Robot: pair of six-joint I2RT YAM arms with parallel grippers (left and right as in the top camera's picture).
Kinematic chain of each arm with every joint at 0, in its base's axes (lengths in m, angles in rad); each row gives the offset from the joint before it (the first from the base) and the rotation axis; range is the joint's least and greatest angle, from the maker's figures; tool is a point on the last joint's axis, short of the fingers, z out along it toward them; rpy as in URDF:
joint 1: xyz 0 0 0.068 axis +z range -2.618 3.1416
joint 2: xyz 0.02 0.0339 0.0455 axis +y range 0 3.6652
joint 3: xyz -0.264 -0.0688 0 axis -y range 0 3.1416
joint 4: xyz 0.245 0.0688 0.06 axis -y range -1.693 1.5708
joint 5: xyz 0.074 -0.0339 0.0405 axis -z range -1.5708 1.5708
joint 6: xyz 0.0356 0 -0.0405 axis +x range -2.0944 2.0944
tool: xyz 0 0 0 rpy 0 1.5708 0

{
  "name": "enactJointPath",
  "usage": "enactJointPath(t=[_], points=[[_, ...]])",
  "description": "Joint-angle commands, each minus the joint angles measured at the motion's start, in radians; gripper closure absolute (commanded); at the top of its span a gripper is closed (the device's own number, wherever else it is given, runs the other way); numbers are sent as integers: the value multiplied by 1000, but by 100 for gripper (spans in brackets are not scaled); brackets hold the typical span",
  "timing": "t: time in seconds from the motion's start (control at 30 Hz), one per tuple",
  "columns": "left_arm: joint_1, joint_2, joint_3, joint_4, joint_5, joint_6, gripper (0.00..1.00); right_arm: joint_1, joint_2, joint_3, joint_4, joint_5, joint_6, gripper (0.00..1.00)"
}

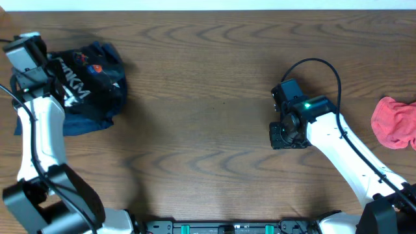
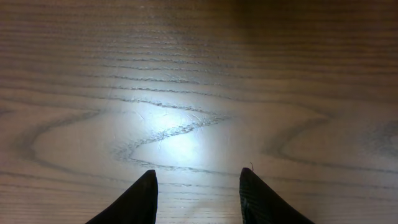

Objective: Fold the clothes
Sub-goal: 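Carry the bundle left and place it on the navy shirt pile, then release the bundle and withdraw the left gripper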

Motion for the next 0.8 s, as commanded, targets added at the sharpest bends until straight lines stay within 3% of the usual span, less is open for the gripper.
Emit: enactJointPath(t=[0.0,0.1,0.3,0.4,0.5,0.63,0.77], points=[[18,25,18,8,22,-21,39,-14,-10,12,-2,6,18,59],[31,16,18,19,19,-55,30,-14,-10,12,-3,6,18,59],[32,-43,19,14,31,-116,30,-14,-10,12,3,7,17,58],[23,-80,19,-20,193,-146,29,-14,-10,12,30,2,18,53],[0,-97,19,-53,388,-195,30,-14,-10,12,88,-34,26,39],[-83,-95,19,-141,546,-216,30,-14,-10,12,228,-135,25,1],[-228,-92,18,-253,553,-215,29,-14,-10,12,386,-181,25,1]])
